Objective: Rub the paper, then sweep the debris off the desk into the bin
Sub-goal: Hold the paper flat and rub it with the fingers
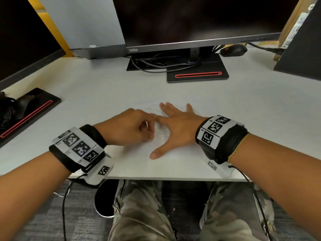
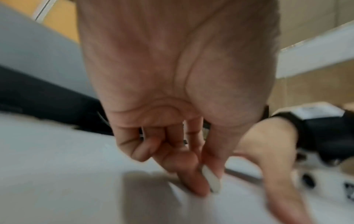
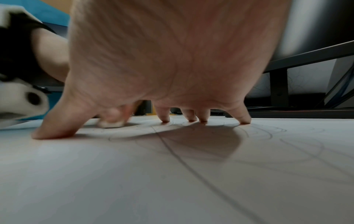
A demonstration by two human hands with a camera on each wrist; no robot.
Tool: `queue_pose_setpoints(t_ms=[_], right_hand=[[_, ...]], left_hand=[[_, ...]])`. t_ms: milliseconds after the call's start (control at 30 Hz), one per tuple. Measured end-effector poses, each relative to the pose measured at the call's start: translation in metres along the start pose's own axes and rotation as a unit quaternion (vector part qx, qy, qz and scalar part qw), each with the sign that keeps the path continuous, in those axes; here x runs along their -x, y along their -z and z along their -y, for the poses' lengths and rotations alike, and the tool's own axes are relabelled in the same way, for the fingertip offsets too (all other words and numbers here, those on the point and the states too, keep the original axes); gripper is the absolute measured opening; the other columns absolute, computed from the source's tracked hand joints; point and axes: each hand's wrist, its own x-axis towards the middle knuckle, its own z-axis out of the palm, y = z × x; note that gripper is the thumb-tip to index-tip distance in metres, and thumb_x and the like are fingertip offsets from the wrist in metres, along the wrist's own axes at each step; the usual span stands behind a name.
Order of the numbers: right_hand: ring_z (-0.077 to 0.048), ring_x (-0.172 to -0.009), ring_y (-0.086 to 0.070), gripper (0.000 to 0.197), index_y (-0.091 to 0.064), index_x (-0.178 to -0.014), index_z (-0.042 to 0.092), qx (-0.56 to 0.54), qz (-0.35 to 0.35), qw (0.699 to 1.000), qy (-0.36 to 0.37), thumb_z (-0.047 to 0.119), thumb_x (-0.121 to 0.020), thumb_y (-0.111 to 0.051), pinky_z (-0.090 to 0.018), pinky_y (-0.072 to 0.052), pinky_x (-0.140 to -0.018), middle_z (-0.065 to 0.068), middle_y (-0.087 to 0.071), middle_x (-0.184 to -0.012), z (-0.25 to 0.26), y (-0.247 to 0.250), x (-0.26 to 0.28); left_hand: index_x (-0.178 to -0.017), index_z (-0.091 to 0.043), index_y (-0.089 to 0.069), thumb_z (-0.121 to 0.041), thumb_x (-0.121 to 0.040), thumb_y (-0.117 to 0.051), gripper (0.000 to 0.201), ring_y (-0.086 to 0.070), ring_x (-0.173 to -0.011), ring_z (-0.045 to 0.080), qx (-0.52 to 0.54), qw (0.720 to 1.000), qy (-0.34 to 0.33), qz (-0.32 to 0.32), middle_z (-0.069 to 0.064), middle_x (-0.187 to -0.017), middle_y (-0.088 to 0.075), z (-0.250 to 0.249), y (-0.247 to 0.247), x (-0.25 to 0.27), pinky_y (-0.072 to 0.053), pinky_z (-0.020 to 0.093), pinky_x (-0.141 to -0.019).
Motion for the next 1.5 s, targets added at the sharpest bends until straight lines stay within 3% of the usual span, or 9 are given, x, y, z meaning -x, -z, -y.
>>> queue_pose_setpoints(t_ms=[200,333,433,600,733,867,1000,1133,1500], right_hand=[[-0.019,-0.159,0.031,0.143,0.012,-0.166,0.047,0.006,0.001,1.000,0.000,0.103,-0.059,-0.063,-0.073,0.017,-0.121,0.002,0.029,-0.174,0.000,0.000,0.001],[-0.021,-0.159,0.031,0.136,0.007,-0.165,0.052,0.001,0.002,1.000,0.003,0.103,-0.059,-0.062,-0.074,0.016,-0.120,-0.001,0.029,-0.174,0.000,0.000,0.001],[-0.022,-0.158,0.033,0.133,0.006,-0.163,0.059,-0.002,0.003,1.000,0.008,0.104,-0.058,-0.062,-0.075,0.017,-0.119,-0.001,0.030,-0.174,0.000,-0.001,0.000],[-0.021,-0.158,0.034,0.133,0.010,-0.162,0.058,0.011,0.004,1.000,0.004,0.105,-0.059,-0.059,-0.074,0.017,-0.120,-0.001,0.032,-0.173,-0.001,-0.002,0.000],[-0.021,-0.156,0.037,0.129,0.015,-0.161,0.058,0.019,0.019,1.000,0.008,0.105,-0.063,-0.056,-0.075,0.019,-0.118,-0.001,0.037,-0.171,-0.001,-0.001,0.000],[-0.020,-0.155,0.039,0.122,0.016,-0.161,0.058,0.023,0.025,0.999,0.002,0.105,-0.068,-0.049,-0.075,0.020,-0.118,0.000,0.038,-0.170,-0.001,-0.001,-0.001],[-0.020,-0.155,0.039,0.127,0.017,-0.160,0.059,0.020,0.022,1.000,0.003,0.105,-0.064,-0.053,-0.075,0.020,-0.117,0.000,0.038,-0.170,0.000,-0.002,-0.002],[-0.020,-0.155,0.039,0.128,0.015,-0.161,0.056,0.026,0.030,0.999,-0.002,0.105,-0.065,-0.054,-0.075,0.019,-0.118,-0.001,0.040,-0.169,0.001,0.000,0.000],[-0.020,-0.155,0.039,0.132,0.015,-0.161,0.058,0.018,0.024,1.000,0.000,0.106,-0.060,-0.056,-0.075,0.019,-0.118,0.000,0.039,-0.170,0.000,-0.002,-0.002]], left_hand=[[-0.083,-0.029,-0.067,-0.020,-0.090,-0.075,0.014,-0.064,-0.065,0.004,-0.004,0.998,-0.027,0.048,-0.006,-0.073,-0.073,-0.006,-0.008,0.003,-0.050,0.022,-0.065],[-0.086,-0.032,-0.065,-0.024,-0.094,-0.072,0.013,-0.063,-0.065,0.002,-0.038,0.999,0.001,-0.036,-0.011,-0.069,-0.070,0.004,0.001,-0.001,-0.047,0.022,-0.067],[-0.086,-0.030,-0.065,-0.020,-0.093,-0.072,0.014,-0.059,-0.062,0.004,-0.017,0.998,-0.038,0.037,-0.011,-0.067,-0.065,-0.005,-0.009,0.006,-0.043,0.014,-0.061],[-0.086,-0.032,-0.063,-0.025,-0.095,-0.068,0.013,-0.060,-0.062,0.004,-0.072,0.997,0.004,-0.029,-0.010,-0.066,-0.066,0.006,0.005,0.002,-0.042,0.023,-0.064],[-0.088,-0.029,-0.066,-0.021,-0.094,-0.070,0.011,-0.065,-0.066,0.006,-0.023,0.997,-0.035,0.069,-0.007,-0.072,-0.072,-0.001,-0.004,0.010,-0.050,0.020,-0.064],[-0.088,-0.032,-0.065,-0.024,-0.096,-0.067,0.012,-0.062,-0.064,0.005,-0.075,0.997,-0.008,-0.018,-0.008,-0.068,-0.069,0.009,0.008,0.004,-0.046,0.024,-0.064],[-0.087,-0.033,-0.063,-0.019,-0.095,-0.066,0.016,-0.062,-0.064,0.004,-0.045,0.994,-0.043,0.085,-0.007,-0.070,-0.070,-0.003,-0.003,0.009,-0.044,0.015,-0.062],[-0.089,-0.032,-0.063,-0.023,-0.098,-0.063,0.013,-0.059,-0.067,0.003,-0.072,0.997,-0.016,-0.002,-0.009,-0.070,-0.066,0.003,0.004,0.003,-0.041,0.020,-0.065],[-0.091,-0.028,-0.062,-0.022,-0.100,-0.062,0.010,-0.057,-0.063,0.007,-0.064,0.995,-0.064,0.045,-0.011,-0.066,-0.061,-0.004,-0.009,0.002,-0.040,0.017,-0.060]])
